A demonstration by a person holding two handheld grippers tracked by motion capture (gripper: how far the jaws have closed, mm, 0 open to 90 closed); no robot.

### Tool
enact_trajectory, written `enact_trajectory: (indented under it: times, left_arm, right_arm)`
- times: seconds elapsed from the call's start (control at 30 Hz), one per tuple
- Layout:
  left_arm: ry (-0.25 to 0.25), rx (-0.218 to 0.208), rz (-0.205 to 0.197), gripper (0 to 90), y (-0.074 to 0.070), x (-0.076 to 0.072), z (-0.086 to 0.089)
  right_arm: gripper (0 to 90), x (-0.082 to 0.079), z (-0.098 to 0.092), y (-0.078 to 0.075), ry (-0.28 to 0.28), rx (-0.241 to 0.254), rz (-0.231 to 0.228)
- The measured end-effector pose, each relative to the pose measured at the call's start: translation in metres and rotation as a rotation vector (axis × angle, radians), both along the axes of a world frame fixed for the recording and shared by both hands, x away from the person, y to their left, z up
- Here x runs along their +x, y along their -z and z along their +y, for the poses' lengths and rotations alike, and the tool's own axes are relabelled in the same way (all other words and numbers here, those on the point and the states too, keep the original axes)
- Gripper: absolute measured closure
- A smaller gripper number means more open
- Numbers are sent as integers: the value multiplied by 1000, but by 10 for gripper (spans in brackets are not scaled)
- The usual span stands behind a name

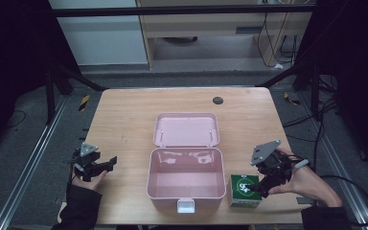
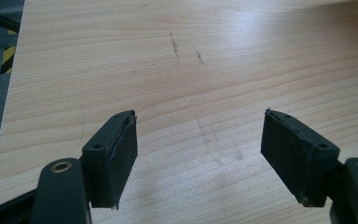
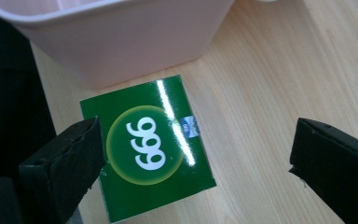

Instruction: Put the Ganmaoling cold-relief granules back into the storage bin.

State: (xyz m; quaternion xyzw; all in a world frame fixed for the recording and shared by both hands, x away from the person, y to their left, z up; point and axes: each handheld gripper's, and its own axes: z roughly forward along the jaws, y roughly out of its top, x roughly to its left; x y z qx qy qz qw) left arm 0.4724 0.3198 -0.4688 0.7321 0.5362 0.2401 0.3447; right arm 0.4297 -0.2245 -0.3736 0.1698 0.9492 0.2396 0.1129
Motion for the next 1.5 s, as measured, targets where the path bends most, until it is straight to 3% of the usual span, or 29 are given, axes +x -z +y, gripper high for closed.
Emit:
enact_trajectory:
  times: [0.4, 0.83, 1.5]
  left_arm:
    - [2, 1, -1, 263, 0, 0, 0]
    - [5, 2, -1, 263, 0, 0, -1]
    - [6, 4, -4, 263, 0, 0, -1]
  right_arm:
    - [24, -3, 6, 6, -66, -35, 35]
    - [18, -3, 14, 25, -129, -91, 63]
    - [25, -3, 22, 44, -157, -142, 93]
